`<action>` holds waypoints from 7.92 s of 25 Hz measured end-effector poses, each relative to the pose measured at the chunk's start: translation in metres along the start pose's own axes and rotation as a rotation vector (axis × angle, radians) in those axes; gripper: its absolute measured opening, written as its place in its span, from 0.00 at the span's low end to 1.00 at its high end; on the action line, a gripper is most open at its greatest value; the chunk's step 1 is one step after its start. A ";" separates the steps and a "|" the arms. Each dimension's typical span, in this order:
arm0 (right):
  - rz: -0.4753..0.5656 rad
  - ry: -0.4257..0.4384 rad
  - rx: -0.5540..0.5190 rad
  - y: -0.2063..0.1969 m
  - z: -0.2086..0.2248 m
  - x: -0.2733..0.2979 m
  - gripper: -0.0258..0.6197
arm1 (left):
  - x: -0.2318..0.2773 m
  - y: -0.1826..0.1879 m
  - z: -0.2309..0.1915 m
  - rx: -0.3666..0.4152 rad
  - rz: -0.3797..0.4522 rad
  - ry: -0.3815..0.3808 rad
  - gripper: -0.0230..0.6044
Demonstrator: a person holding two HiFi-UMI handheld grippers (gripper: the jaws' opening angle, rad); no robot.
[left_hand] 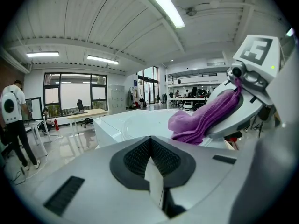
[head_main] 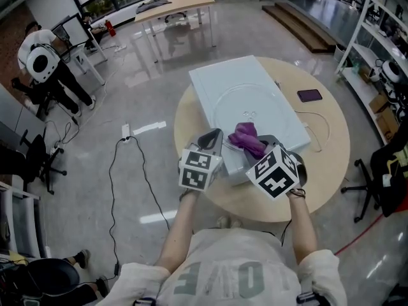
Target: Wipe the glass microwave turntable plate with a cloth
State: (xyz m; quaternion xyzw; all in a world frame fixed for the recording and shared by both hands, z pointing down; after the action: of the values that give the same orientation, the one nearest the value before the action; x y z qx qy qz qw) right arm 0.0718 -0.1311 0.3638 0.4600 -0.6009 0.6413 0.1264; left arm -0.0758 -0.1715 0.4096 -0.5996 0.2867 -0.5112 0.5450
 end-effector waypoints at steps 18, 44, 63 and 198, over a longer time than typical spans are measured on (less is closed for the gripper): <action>0.084 -0.063 0.041 0.007 0.040 -0.013 0.11 | -0.001 -0.001 0.003 0.009 -0.007 0.006 0.03; 0.050 -0.157 0.199 0.024 0.176 0.055 0.11 | 0.006 0.005 0.020 0.012 -0.001 -0.033 0.03; 0.017 -0.118 0.132 -0.013 0.066 -0.003 0.11 | 0.004 0.003 0.021 0.007 0.002 -0.025 0.03; -0.023 -0.233 0.127 -0.077 0.014 -0.075 0.11 | 0.006 0.002 0.023 -0.010 0.030 0.001 0.03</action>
State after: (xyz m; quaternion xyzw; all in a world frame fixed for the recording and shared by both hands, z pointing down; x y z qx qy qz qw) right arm 0.1743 -0.0954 0.3566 0.5454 -0.5642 0.6189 0.0336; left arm -0.0518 -0.1687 0.4118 -0.5976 0.2987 -0.5019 0.5494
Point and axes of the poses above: the fingertips, and each gripper's own axes: x forward along the fingers, z to its right, y out of its top, the point moved 9 cm from there along -x, backward along the fingers, and after that the axes turned 15 degrees about y, right-handed, at the moved point
